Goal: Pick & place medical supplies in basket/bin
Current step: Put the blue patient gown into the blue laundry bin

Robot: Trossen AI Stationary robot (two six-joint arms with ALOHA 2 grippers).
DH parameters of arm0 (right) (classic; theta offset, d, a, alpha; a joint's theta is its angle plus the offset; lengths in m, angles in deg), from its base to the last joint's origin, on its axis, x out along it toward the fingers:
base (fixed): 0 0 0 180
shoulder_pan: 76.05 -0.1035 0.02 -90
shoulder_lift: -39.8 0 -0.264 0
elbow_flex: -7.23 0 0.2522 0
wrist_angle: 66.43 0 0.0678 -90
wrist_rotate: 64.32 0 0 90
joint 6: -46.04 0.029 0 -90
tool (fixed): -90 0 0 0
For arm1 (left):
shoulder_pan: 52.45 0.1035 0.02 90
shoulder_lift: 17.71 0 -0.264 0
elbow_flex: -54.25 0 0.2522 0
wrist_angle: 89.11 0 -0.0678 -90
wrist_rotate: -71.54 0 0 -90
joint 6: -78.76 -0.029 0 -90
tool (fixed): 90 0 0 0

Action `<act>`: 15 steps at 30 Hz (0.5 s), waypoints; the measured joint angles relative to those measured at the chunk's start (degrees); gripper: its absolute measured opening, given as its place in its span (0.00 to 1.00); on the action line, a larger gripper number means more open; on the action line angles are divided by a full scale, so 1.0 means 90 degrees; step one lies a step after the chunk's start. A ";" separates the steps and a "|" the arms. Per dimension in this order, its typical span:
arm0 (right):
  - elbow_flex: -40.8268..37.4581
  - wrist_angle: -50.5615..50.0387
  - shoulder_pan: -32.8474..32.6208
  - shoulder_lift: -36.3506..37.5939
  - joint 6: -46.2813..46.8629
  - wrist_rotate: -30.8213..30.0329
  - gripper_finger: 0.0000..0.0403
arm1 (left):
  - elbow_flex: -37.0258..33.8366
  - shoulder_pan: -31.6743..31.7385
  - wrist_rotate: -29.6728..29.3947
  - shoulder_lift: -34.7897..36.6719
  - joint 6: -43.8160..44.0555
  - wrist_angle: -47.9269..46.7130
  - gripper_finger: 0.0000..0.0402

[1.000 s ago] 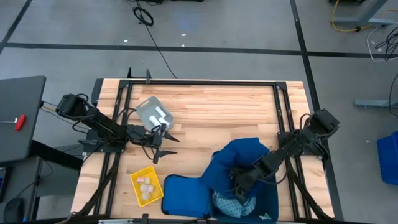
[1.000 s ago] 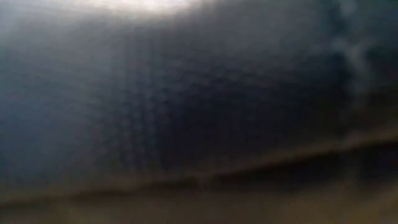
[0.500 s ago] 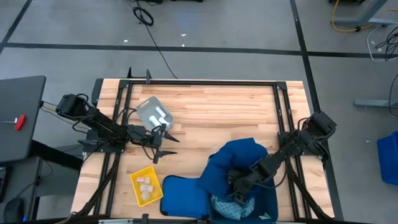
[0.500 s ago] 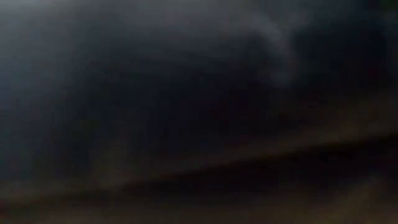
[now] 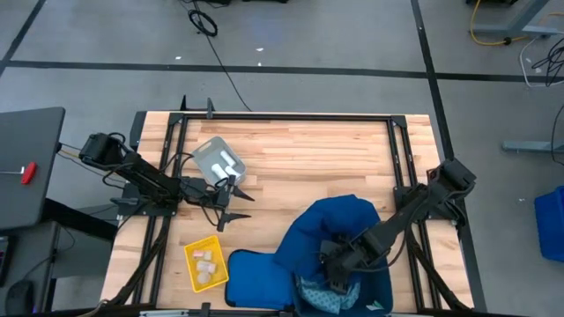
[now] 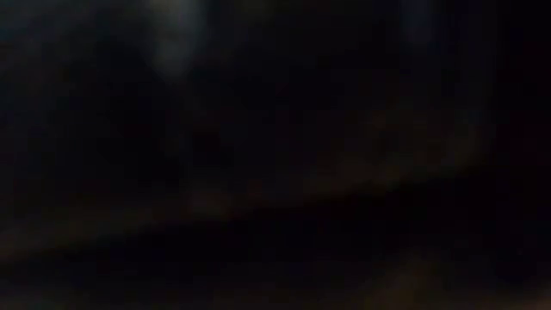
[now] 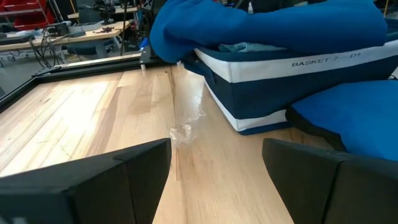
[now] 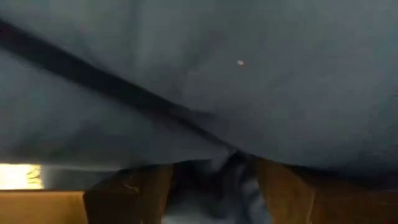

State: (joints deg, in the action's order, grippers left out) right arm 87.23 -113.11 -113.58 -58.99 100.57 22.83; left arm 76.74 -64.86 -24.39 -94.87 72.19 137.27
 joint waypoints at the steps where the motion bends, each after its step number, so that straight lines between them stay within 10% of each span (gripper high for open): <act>1: 0.0094 -0.0137 -0.0014 0.0001 0.0001 -0.0018 0.57 | 0.0000 0.0000 0.0000 0.0000 -0.0002 0.0000 0.64; 15: 0.1217 -0.0737 -0.0035 0.0027 -0.0799 -0.0473 0.50 | 0.0000 0.0000 -0.0002 0.0000 -0.0005 0.0000 0.64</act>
State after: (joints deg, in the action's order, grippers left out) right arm 98.18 -119.74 -113.89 -58.75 93.38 18.57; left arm 76.74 -64.86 -24.42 -94.87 72.15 137.27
